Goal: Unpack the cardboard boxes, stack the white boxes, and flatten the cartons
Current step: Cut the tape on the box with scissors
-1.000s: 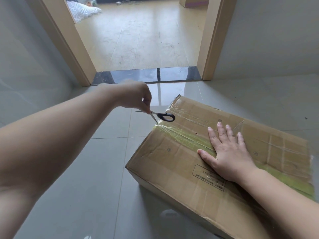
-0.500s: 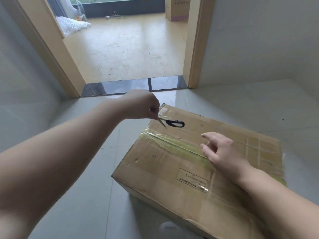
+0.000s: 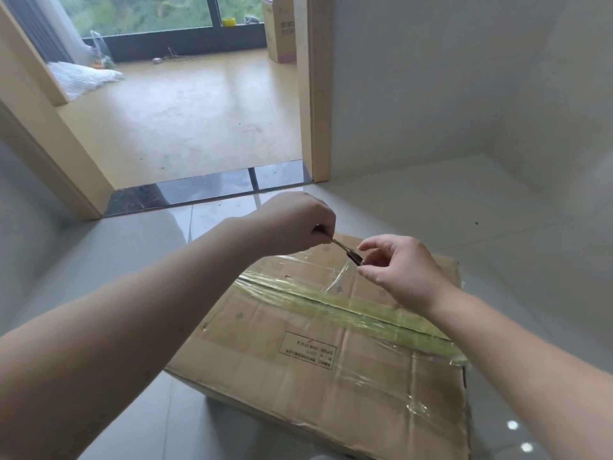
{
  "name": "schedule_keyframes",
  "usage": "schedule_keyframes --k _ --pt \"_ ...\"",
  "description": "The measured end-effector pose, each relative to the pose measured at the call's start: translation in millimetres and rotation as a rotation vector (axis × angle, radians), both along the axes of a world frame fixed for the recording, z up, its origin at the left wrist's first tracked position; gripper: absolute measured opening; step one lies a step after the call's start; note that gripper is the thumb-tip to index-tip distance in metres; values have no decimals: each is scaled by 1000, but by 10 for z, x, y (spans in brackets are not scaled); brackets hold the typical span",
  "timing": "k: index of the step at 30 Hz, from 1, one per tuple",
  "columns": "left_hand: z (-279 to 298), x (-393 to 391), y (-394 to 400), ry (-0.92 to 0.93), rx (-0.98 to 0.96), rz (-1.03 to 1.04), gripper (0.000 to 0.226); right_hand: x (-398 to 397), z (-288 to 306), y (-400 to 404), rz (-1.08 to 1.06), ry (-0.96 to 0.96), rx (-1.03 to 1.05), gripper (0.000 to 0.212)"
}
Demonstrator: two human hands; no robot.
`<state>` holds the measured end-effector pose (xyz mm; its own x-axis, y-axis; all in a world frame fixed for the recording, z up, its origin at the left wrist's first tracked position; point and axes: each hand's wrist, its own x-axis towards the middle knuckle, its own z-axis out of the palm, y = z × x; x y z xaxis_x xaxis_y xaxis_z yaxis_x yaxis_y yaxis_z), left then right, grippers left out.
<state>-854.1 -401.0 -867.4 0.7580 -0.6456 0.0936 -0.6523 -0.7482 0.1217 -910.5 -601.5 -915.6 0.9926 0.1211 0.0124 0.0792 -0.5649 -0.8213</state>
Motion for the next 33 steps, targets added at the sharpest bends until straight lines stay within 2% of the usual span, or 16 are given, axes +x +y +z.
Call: schedule_keyframes --k 4,6,9,12,15,18,21,25,27,33 --pt "-95 -40 -313 43 -96 -19 11 -7 3 -61 -79 236 114 49" --pt "-142 -63 -445 58 -182 4 10 -8 15 -68 -115 364 306 53" --pt "-197 -135 -578 105 -313 -1 19 19 47 -42 -190 470 685 40" --pt "-221 -215 -670 147 -400 -52 32 46 58 -44 -206 466 820 25" --pt "-221 -279 -666 213 -466 -110 36 45 48 -107 -179 436 877 28" --pt "-248 -268 -534 315 -535 -95 33 41 13 -182 -193 429 758 35" --pt "-326 -90 -294 238 -349 27 48 11 -84 -248 -214 514 510 29" --pt "-559 128 89 330 278 114 127 -53 -178 -324 -156 573 370 31" --pt "-704 162 195 374 387 123 147 -77 -161 -361 -96 579 321 31" --pt "-935 342 164 356 440 99 156 -272 -102 -381 148 585 22 31"
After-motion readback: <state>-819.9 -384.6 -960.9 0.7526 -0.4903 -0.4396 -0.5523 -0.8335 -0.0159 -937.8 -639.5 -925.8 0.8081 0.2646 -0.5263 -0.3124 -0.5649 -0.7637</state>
